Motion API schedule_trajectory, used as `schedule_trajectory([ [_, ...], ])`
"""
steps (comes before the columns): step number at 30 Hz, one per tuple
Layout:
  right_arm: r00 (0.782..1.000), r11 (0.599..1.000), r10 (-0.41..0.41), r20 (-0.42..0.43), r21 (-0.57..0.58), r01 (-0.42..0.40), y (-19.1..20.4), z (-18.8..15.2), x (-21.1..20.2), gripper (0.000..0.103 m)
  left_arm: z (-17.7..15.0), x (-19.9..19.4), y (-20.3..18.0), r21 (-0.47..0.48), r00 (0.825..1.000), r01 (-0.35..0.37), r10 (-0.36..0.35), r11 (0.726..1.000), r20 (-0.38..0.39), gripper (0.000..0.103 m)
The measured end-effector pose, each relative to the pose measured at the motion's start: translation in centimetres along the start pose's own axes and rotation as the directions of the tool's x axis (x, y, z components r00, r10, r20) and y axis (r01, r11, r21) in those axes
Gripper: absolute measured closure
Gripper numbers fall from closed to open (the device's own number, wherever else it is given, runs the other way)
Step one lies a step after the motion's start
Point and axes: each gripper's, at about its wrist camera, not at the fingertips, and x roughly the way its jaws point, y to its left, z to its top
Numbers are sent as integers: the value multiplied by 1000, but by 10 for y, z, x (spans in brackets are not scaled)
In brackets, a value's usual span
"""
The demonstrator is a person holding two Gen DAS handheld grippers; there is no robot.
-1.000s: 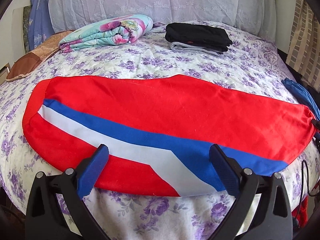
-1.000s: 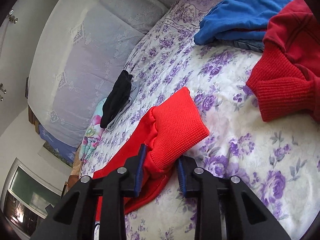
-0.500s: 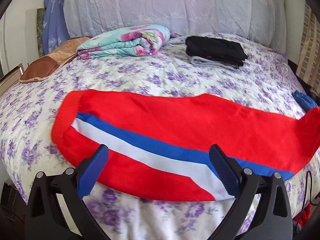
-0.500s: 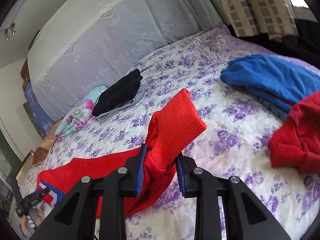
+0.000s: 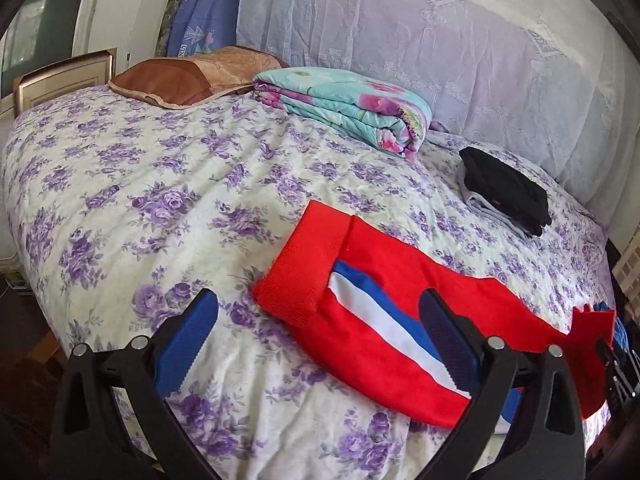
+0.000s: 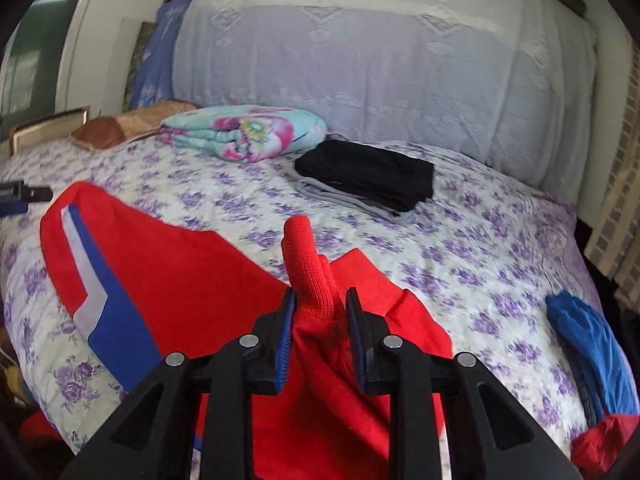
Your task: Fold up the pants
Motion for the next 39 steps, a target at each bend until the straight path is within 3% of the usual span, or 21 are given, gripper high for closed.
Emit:
schedule_trajectory([
  [3,999,994,30,-44,-107,-34,35,-4,14,78,0,1,1,2,1000,6,-6,1000,-2,5],
  [5,992,976,66,-110,-201,-87,57,-12,21,67,-1,2,1,6,1000,11,-11,1000,-3,5],
  [7,991,964,83,-104,-244,-106,67,-19,13,45,-1,3,0,12,1000,13,-13,1000,-6,5],
  [9,985,963,138,-103,-219,-158,64,-20,0,44,-1,4,1,13,1000,12,-12,1000,-8,5],
  [12,954,955,285,-91,-58,-291,38,-11,-15,44,-1,5,2,5,1000,14,-14,1000,-16,5],
  [14,959,960,278,-57,48,-275,15,-2,-17,44,-1,6,4,0,1000,17,-17,1000,-17,5],
  [16,977,969,210,-32,143,-204,-12,8,-10,45,-1,6,4,-2,1000,15,-15,1000,-20,5],
  [19,983,961,173,-58,227,-156,-34,16,12,45,-1,9,6,-4,1000,10,-11,1000,-26,5],
  [22,970,966,187,-156,207,-153,-21,8,41,45,-2,12,8,-12,999,8,-8,1000,-39,5],
  [25,953,982,182,-242,94,-163,11,-12,55,42,-2,16,10,-10,999,7,-7,1000,-50,5],
  [30,953,981,187,-241,95,-168,9,-10,50,43,-3,21,15,-9,998,-1,0,1000,-65,5],
  [34,968,976,198,-154,125,-180,4,-5,30,43,-2,22,20,-23,997,5,-7,1000,-74,5],
  [35,964,977,199,-174,111,-182,7,-7,33,42,-2,23,22,-29,997,9,-11,1000,-78,5],
  [37,930,974,227,-288,69,-216,20,-20,52,28,-2,24,25,-43,996,26,-29,999,-89,5],
  [39,930,968,246,-272,108,-225,15,-21,52,26,-2,26,27,-53,994,40,-45,998,-102,5],
])
